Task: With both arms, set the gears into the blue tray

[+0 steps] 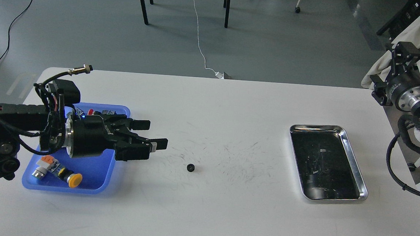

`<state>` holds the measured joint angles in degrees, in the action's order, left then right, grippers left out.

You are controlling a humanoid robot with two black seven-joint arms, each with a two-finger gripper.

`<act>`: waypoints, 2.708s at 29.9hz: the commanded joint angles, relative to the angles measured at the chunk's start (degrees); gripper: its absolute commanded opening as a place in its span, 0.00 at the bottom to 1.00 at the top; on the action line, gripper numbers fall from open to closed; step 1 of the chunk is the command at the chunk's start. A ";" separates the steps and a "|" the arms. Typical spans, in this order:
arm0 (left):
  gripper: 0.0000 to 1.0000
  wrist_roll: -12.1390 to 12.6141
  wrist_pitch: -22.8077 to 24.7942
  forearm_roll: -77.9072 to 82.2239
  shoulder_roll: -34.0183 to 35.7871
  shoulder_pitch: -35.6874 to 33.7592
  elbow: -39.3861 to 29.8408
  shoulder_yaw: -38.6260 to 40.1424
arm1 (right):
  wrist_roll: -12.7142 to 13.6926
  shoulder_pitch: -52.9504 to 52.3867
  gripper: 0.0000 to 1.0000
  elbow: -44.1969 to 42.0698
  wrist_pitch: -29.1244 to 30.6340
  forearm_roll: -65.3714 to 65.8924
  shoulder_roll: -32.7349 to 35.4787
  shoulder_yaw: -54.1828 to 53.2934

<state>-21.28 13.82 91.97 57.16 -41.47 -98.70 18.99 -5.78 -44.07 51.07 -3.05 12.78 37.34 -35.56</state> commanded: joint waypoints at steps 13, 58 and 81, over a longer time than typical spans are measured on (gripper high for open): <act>0.99 -2.97 0.69 9.19 -12.16 -2.74 3.69 -0.01 | -0.02 -0.40 0.96 -0.27 -0.73 -1.53 -0.78 -1.97; 0.99 -6.72 -6.78 21.32 -21.57 1.21 20.47 -1.94 | 6.04 -3.30 0.99 -5.63 -1.70 -2.06 5.19 12.61; 0.99 -6.72 -9.60 26.68 -31.93 1.12 29.87 -3.79 | 4.90 -7.44 0.99 -5.63 -2.22 -2.23 6.43 11.75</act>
<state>-27.99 4.29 118.49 25.90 -40.61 -69.73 15.24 -0.82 -51.55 45.35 -5.29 10.53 44.30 -22.87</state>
